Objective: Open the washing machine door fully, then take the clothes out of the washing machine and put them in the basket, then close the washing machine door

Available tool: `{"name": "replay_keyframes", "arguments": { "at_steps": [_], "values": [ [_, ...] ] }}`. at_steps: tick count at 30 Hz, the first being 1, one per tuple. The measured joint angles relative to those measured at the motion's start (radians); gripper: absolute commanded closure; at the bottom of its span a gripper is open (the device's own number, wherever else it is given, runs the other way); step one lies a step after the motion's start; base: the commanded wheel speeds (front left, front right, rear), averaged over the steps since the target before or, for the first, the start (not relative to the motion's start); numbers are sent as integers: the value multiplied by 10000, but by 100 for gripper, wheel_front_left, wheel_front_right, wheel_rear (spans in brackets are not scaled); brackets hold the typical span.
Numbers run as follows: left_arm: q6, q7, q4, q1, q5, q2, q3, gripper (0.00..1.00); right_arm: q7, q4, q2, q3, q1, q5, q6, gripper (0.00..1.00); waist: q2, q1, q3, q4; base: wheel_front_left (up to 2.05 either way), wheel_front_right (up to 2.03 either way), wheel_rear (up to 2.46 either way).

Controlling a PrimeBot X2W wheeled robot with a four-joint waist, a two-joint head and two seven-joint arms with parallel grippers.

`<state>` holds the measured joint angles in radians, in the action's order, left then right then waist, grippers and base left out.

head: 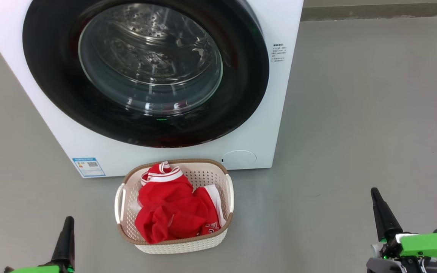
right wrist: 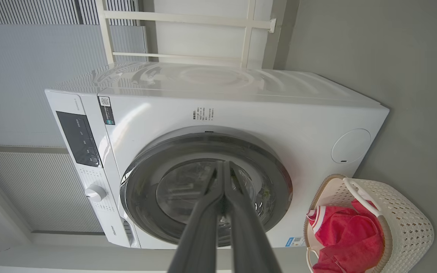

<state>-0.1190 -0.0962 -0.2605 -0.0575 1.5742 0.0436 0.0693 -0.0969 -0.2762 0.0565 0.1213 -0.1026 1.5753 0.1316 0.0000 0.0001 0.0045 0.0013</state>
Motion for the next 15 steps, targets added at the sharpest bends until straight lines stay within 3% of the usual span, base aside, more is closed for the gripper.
{"name": "replay_keyframes", "arguments": {
  "at_steps": [15],
  "values": [
    [-2, -94, -42, -118, 351, -59, 63, 100, -86, 8, -61, 144, 57, 291, 0, 100, 0, 0, -15, -14, 0, 0, 0]
  ]
}}
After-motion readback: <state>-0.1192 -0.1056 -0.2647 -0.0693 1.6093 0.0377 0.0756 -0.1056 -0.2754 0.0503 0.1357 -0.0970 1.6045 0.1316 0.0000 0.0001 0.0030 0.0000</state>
